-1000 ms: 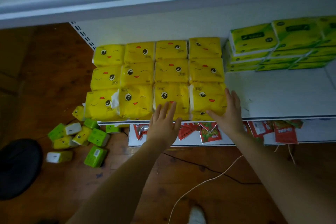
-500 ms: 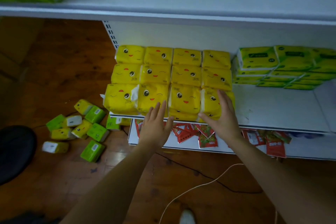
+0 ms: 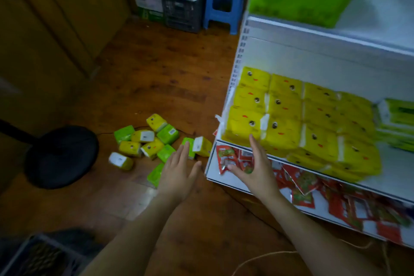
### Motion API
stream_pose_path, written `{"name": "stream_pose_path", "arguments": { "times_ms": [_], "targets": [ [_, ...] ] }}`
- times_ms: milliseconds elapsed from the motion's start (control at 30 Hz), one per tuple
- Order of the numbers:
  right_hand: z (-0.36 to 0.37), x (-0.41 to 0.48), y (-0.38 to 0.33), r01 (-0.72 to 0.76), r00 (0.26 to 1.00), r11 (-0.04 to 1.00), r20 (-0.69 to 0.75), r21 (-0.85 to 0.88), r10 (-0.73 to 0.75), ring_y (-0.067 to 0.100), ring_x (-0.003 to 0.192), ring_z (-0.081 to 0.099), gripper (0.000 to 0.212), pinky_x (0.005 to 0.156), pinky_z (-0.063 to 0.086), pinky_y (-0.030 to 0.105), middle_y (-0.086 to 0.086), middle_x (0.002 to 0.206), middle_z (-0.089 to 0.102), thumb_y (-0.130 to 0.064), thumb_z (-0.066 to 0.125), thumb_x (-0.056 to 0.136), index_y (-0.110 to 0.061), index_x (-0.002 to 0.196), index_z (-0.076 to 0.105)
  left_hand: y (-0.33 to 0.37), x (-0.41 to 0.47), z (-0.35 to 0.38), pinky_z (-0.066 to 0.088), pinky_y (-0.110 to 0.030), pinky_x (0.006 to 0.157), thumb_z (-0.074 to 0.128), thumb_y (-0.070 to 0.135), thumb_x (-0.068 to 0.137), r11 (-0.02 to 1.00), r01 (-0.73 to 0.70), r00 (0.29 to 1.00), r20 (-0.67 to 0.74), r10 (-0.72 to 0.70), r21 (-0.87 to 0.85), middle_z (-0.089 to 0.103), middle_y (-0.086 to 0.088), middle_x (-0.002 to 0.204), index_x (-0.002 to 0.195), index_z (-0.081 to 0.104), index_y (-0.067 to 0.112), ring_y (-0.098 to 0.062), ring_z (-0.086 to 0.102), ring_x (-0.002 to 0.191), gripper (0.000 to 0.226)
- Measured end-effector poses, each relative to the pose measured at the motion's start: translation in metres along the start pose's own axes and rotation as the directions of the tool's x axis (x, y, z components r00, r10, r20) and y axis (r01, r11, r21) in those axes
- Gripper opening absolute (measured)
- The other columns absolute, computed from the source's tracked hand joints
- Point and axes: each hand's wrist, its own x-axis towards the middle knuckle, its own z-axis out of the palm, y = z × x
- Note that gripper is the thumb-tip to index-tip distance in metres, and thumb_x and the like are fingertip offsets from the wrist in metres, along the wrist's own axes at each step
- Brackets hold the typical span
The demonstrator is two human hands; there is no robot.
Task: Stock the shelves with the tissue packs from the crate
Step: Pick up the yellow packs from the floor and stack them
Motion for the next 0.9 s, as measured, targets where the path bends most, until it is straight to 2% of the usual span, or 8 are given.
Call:
{"name": "stream_pose_path", "arguments": {
  "times_ms": [167,233,300,400,500,733,833,900],
  "targets": [
    [0.088,0.014,-0.07,0.081,0.989,0.996,0.123,0.03,-0.084,0.004,0.138,0.02,0.09,0.108,0.022,0.018,-0.015,0.146,0.023,-0.037,0.074,0.075,-0.024,0.146,0.019,-0.093,-0.016,-0.063,0.016,-0.031,0.114,0.023,0.062,0.075,0.989,0.137,0.989,-0.055,-0.14,-0.051,0.025,-0.004,0.154,0.15,0.013,0.02,-0.022,0.02,0.142,0.086],
    [0.12,0.015,-0.094,0.098,0.978,0.994,0.179,0.047,-0.105,-0.003,0.134,0.016,0.091,0.103,0.016,0.007,-0.019,0.143,0.02,-0.036,0.073,0.077,-0.027,0.146,0.016,-0.127,-0.022,-0.083,0.015,-0.031,0.114,0.027,0.062,0.079,0.975,0.206,0.975,-0.066,-0.211,-0.08,0.024,-0.003,0.154,0.15,0.013,0.019,-0.022,0.018,0.142,0.084],
    [0.147,0.014,-0.111,0.121,0.967,0.991,0.218,0.06,-0.132,-0.006,0.13,0.016,0.091,0.097,0.012,-0.002,-0.019,0.14,0.019,-0.033,0.073,0.077,-0.028,0.145,0.014,-0.158,-0.027,-0.096,0.015,-0.032,0.114,0.039,0.051,0.093,0.962,0.254,0.961,-0.088,-0.262,-0.1,0.023,-0.004,0.155,0.15,0.012,0.018,-0.023,0.018,0.142,0.072],
    [0.181,0.015,-0.125,0.114,0.944,0.992,0.305,0.051,-0.124,-0.005,0.132,0.017,0.091,0.104,0.019,0.009,-0.016,0.144,0.021,-0.034,0.073,0.078,-0.036,0.142,0.008,-0.189,-0.031,-0.111,0.014,-0.031,0.114,0.04,0.039,0.097,0.938,0.31,0.941,-0.092,-0.326,-0.155,0.019,-0.004,0.156,0.151,0.008,0.018,-0.022,0.015,0.143,0.065],
    [0.211,0.023,-0.132,0.093,0.928,0.995,0.358,0.043,-0.102,0.01,0.139,0.025,0.092,0.109,0.028,0.025,-0.005,0.15,0.024,-0.036,0.075,0.075,-0.038,0.139,0.009,-0.214,-0.029,-0.121,0.011,-0.03,0.114,0.037,0.04,0.098,0.917,0.362,0.921,-0.085,-0.379,-0.166,0.013,-0.002,0.157,0.151,0.005,0.02,-0.02,0.011,0.144,0.065],
    [0.285,0.075,-0.134,0.012,0.868,0.997,0.494,0.07,-0.045,0.014,0.136,0.029,0.093,0.098,0.028,0.016,-0.001,0.145,0.027,-0.035,0.073,0.077,-0.036,0.142,0.007,-0.268,0.019,-0.139,0.02,-0.036,0.112,0.036,0.042,0.098,0.821,0.508,0.845,-0.037,-0.534,-0.26,0.0,-0.003,0.158,0.15,0.001,0.025,-0.024,0.013,0.144,0.066],
    [0.325,0.113,-0.131,-0.032,0.83,0.996,0.557,0.085,-0.021,0.014,0.134,0.033,0.093,0.101,0.03,0.018,-0.005,0.136,0.03,-0.033,0.074,0.077,-0.038,0.14,0.006,-0.29,0.059,-0.145,0.023,-0.038,0.111,0.035,0.042,0.097,0.791,0.537,0.824,-0.019,-0.567,-0.292,-0.003,-0.003,0.158,0.15,0.001,0.026,-0.026,0.016,0.143,0.065],
    [0.354,0.139,-0.122,-0.021,0.812,0.998,0.584,0.062,-0.019,0.013,0.135,0.029,0.094,0.102,0.024,0.012,0.001,0.141,0.03,-0.032,0.074,0.076,-0.031,0.145,0.01,-0.31,0.091,-0.143,0.023,-0.037,0.111,0.035,0.041,0.098,0.779,0.555,0.811,-0.018,-0.585,-0.29,-0.005,-0.003,0.158,0.151,0.001,0.025,-0.026,0.013,0.144,0.065]
  ]
}}
